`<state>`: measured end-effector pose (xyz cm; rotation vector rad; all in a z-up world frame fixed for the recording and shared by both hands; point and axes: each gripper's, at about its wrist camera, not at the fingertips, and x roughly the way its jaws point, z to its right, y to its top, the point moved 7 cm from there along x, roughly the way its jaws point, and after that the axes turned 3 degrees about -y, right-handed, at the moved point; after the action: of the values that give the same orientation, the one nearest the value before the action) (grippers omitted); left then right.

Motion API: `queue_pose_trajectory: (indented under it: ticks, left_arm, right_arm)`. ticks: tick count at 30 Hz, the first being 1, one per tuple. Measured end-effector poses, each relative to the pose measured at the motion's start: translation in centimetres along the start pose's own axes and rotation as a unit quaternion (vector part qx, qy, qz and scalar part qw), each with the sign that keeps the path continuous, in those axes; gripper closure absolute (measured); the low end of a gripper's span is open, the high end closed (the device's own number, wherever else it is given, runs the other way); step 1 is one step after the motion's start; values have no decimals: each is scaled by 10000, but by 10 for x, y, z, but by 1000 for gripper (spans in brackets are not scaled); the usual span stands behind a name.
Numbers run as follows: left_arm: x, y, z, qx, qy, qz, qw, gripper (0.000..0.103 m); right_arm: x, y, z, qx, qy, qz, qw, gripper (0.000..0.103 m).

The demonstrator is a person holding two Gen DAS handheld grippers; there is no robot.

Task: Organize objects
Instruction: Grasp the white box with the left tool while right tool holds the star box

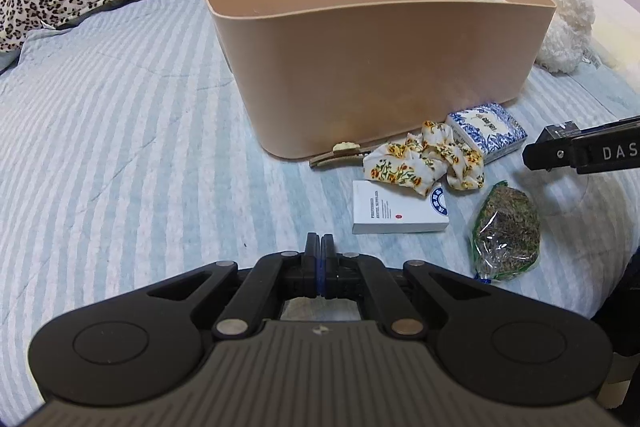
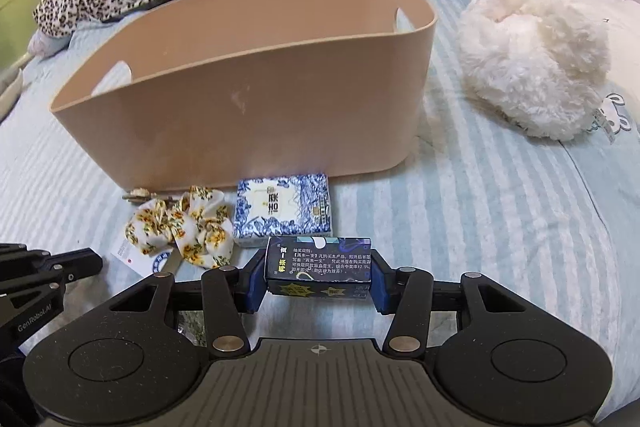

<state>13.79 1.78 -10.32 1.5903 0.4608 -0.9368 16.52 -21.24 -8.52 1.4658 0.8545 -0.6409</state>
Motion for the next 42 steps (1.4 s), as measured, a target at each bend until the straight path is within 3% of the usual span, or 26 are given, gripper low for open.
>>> queue_pose_trajectory:
  ticks: [4,6,8,13,28,33,42]
  left_arm:
    - [1,0,1,-68,-16,-38,10000,98]
    - [1,2,2,-133,-24,-40,9999,82]
    - [0,5,3,-152,-13,8,9999,49]
    - [1,16,11,-164,60,136,9998,29]
    - [36,24,26,-662,-272,-265,9971,16]
    - [37,23,24,-693,-284,-229,9969,14]
    - [32,23,28,-679,-604,-286,9955,45]
  right_arm:
    - [2,5,2,18,19,47,10000,56]
    - [3,6,0,11,-1,23,10000,56]
    - [1,3,-2,14,-31,-1,10000,56]
    - [-2,3,-3,18,3,42,10000,56]
    - [0,2,4,77,-39,20,10000,56]
    - [1,3,3,80,-49,5,10000,56]
    - [0,4,4,122,-47,21,9999,56]
